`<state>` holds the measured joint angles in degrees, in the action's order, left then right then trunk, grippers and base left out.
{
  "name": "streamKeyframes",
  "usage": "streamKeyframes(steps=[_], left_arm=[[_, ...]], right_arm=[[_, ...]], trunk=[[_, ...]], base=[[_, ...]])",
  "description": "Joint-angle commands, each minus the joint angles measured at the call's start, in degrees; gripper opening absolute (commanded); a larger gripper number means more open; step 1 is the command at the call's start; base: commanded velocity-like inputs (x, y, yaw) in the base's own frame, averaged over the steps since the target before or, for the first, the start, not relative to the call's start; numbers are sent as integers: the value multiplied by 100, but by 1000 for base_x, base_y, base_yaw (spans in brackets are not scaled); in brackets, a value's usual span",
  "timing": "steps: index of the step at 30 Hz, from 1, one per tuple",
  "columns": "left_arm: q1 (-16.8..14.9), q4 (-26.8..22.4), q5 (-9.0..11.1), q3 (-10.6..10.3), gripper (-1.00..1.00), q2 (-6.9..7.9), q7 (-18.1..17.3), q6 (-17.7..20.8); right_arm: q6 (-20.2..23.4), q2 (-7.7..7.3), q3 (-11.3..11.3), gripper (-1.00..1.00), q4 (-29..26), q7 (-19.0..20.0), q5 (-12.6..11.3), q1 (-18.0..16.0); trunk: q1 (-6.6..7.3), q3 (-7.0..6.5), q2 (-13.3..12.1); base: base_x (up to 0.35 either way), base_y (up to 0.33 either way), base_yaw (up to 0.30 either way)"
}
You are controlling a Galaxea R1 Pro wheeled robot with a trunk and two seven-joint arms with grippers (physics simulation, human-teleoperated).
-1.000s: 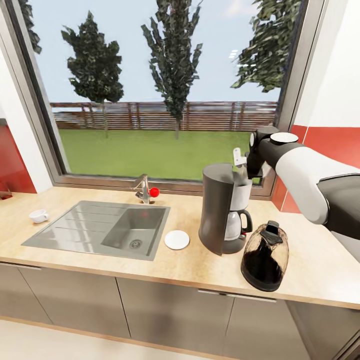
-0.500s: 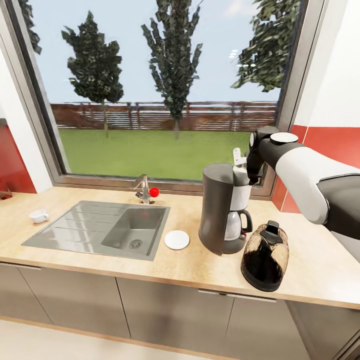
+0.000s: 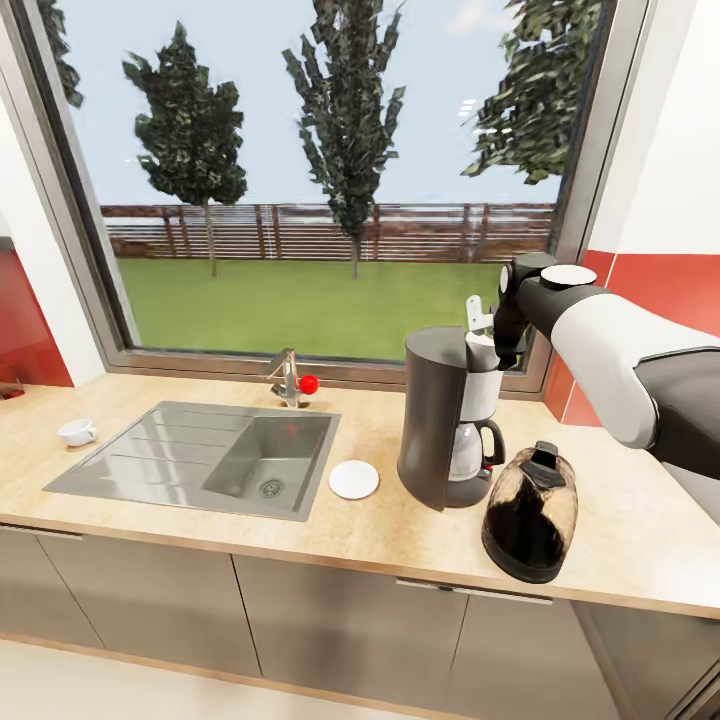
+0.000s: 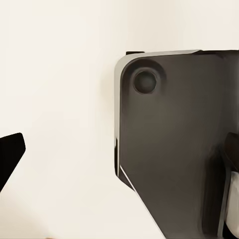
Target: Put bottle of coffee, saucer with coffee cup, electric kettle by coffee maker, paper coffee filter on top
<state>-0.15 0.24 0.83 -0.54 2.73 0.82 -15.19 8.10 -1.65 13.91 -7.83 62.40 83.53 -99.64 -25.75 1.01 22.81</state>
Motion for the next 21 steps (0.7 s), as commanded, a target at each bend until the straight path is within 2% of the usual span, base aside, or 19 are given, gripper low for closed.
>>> streamKeyframes(steps=[1, 21], left_arm=[[-2, 3, 10, -8, 100, 0, 8, -21], [-2, 3, 5, -10, 100, 0, 14, -20]], right_arm=[[60, -4, 41, 100, -8, 27, -52, -3], [69, -14, 66, 100, -50, 27, -47, -3]], trunk=[[-3, 11, 11], [-3, 11, 11]], base=[[0, 0, 0], [-26, 0, 0]])
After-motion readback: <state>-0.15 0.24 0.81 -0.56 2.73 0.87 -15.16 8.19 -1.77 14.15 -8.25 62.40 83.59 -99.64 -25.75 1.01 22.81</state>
